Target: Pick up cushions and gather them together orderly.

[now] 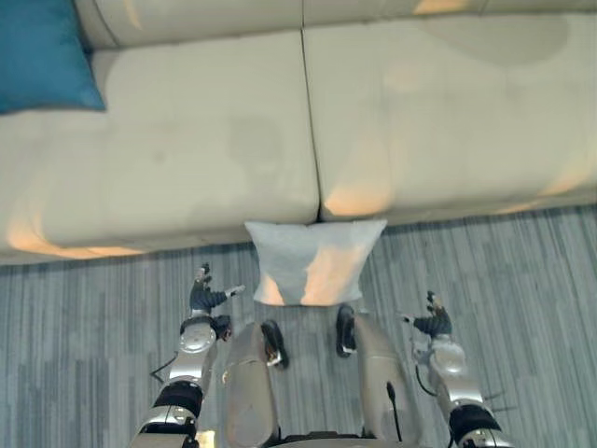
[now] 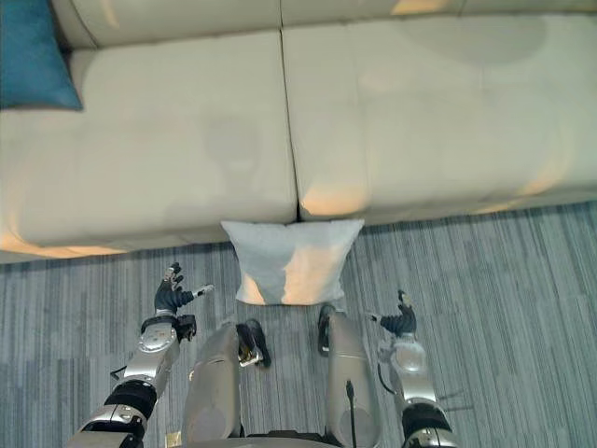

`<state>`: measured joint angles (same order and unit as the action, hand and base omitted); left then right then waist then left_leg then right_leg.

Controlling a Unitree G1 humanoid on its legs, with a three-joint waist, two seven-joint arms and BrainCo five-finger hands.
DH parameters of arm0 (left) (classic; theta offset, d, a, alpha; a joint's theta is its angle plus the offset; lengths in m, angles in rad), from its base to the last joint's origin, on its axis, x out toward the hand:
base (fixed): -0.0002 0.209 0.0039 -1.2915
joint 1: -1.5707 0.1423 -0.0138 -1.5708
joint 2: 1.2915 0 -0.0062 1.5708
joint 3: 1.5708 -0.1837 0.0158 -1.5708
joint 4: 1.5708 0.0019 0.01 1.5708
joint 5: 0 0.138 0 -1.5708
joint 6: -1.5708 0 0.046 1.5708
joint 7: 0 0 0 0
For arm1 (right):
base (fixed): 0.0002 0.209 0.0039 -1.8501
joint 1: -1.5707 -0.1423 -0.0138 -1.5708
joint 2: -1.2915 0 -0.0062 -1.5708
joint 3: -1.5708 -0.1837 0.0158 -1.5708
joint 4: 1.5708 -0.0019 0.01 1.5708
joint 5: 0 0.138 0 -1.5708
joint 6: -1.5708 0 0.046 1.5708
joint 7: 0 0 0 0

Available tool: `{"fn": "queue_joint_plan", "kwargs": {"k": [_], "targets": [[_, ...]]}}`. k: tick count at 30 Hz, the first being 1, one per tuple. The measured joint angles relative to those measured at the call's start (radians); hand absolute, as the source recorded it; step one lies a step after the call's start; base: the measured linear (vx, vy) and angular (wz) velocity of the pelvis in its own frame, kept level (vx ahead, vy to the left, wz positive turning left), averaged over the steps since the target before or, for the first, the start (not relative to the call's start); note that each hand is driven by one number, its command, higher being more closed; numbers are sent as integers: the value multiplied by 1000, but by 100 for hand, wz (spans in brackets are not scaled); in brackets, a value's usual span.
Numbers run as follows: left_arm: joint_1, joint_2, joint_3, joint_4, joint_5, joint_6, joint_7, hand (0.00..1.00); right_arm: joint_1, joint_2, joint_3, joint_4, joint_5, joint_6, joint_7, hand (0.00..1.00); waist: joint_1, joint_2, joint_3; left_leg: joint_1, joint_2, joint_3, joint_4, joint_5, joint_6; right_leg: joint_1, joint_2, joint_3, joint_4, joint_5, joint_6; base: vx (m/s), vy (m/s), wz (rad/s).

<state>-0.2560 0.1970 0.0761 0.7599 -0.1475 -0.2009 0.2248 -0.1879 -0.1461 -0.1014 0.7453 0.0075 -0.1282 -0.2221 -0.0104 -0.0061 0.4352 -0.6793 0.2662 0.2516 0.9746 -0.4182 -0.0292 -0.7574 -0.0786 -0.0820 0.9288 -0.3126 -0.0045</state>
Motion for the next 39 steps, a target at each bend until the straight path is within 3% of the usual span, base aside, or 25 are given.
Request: {"fn": "queue_joint_plan", "kwargs": {"k": [5,12,17,18,19,20,31,32,35,37,39], "targets": [[-164,-18,90,18,-77,-1,18,0,-221,-12,1,56,3,4,-26,0,6,-1,54,-288,27,-44,186,-12,10,-276,-8,-7,181,-22,-15,-180,-60,6],[-463,-2,90,20,-142,0,36,0,-653,-93,78,66,28,21,-67,0,22,0,114,-749,68,-87,408,-14,28,-726,-18,-15,386,-12,-30,-159,-50,-3],[-611,27,53,2,-179,-2,63,0,-837,-96,119,77,94,23,-98,0,23,0,119,-855,64,-108,432,-9,25,-819,-30,-28,412,-8,-38,-30,-9,4],[-624,29,41,-2,-186,-3,67,0,-853,-95,120,79,108,25,-105,0,24,0,119,-860,64,-108,432,-9,25,-823,-30,-28,411,-8,-38,0,0,0],[-643,32,30,-5,-190,-3,70,100,-876,-92,120,95,121,25,-110,0,23,0,119,-867,63,-107,430,-9,24,-828,-31,-28,409,-8,-38,0,0,0],[-671,34,2,-9,-194,-3,77,100,-894,-88,120,98,143,28,-119,100,23,0,119,-874,61,-107,426,-8,22,-834,-32,-28,404,-8,-37,0,0,0],[-708,43,-88,-69,-171,10,172,100,-931,-55,161,42,227,30,-191,100,-5,0,119,-870,46,-103,393,6,8,-826,-42,-33,377,-4,-40,-3,7,2],[-581,39,-152,-172,-150,28,208,100,-736,-46,201,-187,215,38,-194,100,-9,-1,117,-733,65,-102,341,10,6,-681,-19,-49,305,11,-44,-36,-1,-27],[-456,28,-183,-274,-110,18,214,100,-585,-24,216,-336,184,1,-194,100,-10,-3,41,-636,67,-85,252,28,-3,-588,0,-50,208,37,-39,-66,-17,-15],[-415,28,-194,-348,-100,18,220,100,-521,-23,219,-465,182,-10,-194,100,-10,-4,32,-576,68,-72,214,37,0,-533,7,-49,166,46,-37,-42,-13,-6],[-253,-12,-237,-473,-47,17,230,100,-296,13,220,-670,180,-25,-186,100,-2,-4,32,-367,59,-40,113,38,-4,-333,9,-50,74,45,-34,37,-13,3]]}}
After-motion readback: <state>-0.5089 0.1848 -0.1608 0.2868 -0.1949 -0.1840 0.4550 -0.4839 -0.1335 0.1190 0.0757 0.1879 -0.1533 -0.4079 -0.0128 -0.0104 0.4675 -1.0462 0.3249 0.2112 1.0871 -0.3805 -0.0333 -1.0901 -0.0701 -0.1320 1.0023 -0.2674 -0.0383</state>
